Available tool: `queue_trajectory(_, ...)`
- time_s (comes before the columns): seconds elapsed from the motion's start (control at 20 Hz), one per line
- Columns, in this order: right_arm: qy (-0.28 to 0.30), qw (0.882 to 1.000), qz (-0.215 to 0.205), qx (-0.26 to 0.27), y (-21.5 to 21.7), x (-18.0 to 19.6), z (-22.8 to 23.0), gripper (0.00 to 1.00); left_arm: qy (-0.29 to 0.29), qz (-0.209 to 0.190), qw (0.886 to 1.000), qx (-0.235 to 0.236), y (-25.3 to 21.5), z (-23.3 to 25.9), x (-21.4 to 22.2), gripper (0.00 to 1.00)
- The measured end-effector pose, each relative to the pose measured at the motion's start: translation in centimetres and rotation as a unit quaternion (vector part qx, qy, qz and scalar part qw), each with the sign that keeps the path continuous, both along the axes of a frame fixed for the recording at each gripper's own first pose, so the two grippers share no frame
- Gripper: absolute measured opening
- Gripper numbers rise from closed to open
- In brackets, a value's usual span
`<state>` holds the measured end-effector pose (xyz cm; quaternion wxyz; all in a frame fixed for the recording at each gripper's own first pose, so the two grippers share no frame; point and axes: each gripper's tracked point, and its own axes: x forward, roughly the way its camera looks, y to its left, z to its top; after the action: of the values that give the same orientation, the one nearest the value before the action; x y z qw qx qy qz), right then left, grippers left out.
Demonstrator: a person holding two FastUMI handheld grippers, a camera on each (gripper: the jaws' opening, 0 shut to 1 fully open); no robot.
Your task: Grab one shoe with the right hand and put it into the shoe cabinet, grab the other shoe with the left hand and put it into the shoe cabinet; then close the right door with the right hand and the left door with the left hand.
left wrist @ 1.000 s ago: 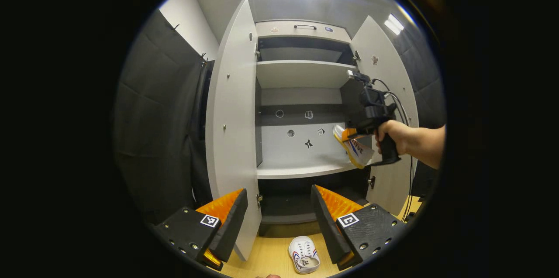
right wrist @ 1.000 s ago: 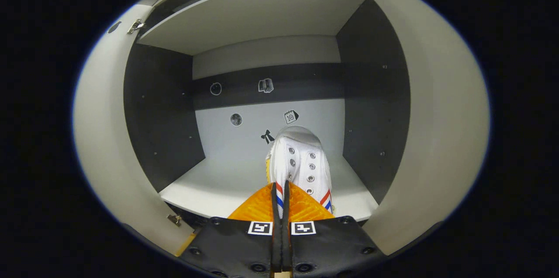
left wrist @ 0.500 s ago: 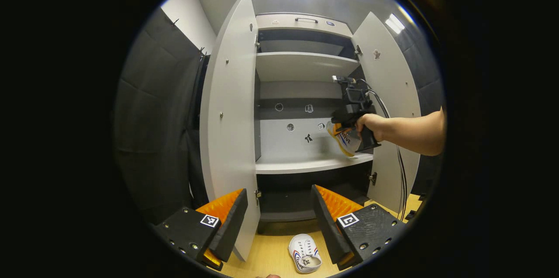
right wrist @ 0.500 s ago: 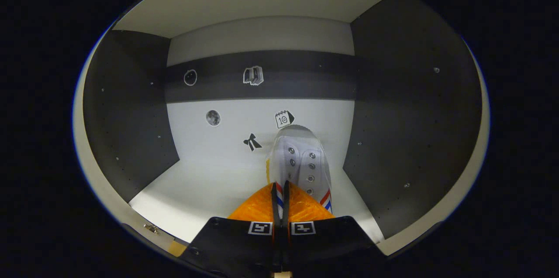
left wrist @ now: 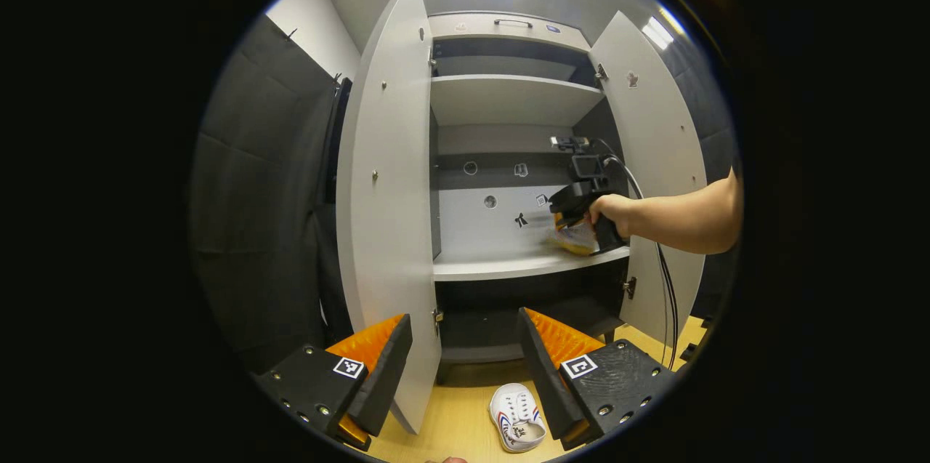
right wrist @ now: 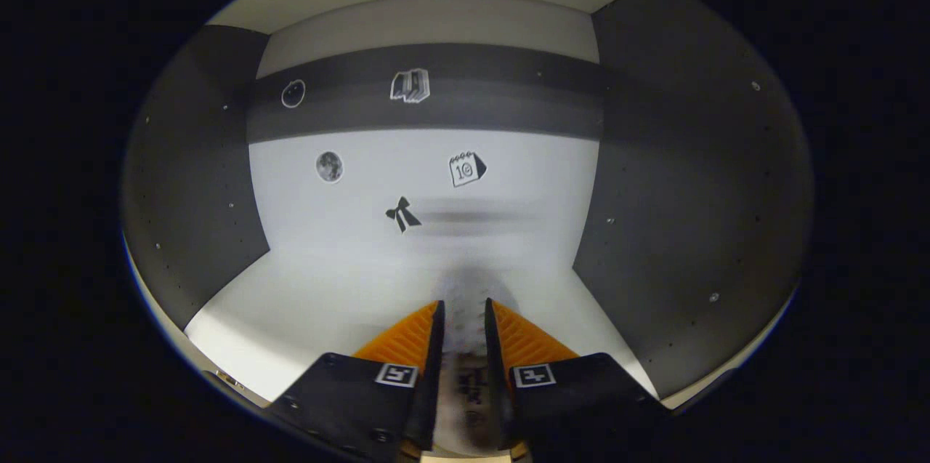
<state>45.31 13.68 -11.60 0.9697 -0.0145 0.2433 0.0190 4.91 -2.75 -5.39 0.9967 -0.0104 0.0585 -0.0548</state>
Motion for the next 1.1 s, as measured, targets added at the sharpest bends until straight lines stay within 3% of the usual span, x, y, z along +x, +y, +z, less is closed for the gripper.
queue_trajectory(0.1, -0.027, 1.000, 0.003, 0.011, 0.0, -0.7, 2.1, 0.54, 0.007, -0.004, 1.000, 0.004, 0.0, -0.1, -0.2, 0.79)
queue_trajectory(0.25, -0.079, 0.997, 0.015, 0.015, -0.2, -2.9, 5.1, 1.00, 0.013, -0.010, 1.000, 0.008, -0.1, -0.2, -0.4, 0.79)
queue_trajectory(0.5, -0.133, 0.990, 0.039, 0.015, -0.4, -9.3, 8.0, 0.97, 0.021, -0.025, 0.999, 0.013, -0.2, -0.5, -0.7, 0.79)
queue_trajectory(0.75, -0.173, 0.984, 0.024, 0.025, -2.4, -15.4, 9.5, 0.96, 0.035, -0.048, 0.998, 0.011, -1.0, -0.8, -0.8, 0.79)
queue_trajectory(1.1, -0.177, 0.984, 0.028, 0.004, -5.0, -22.4, 7.9, 0.99, 0.053, -0.074, 0.996, 0.003, -2.2, -2.0, -0.8, 0.79)
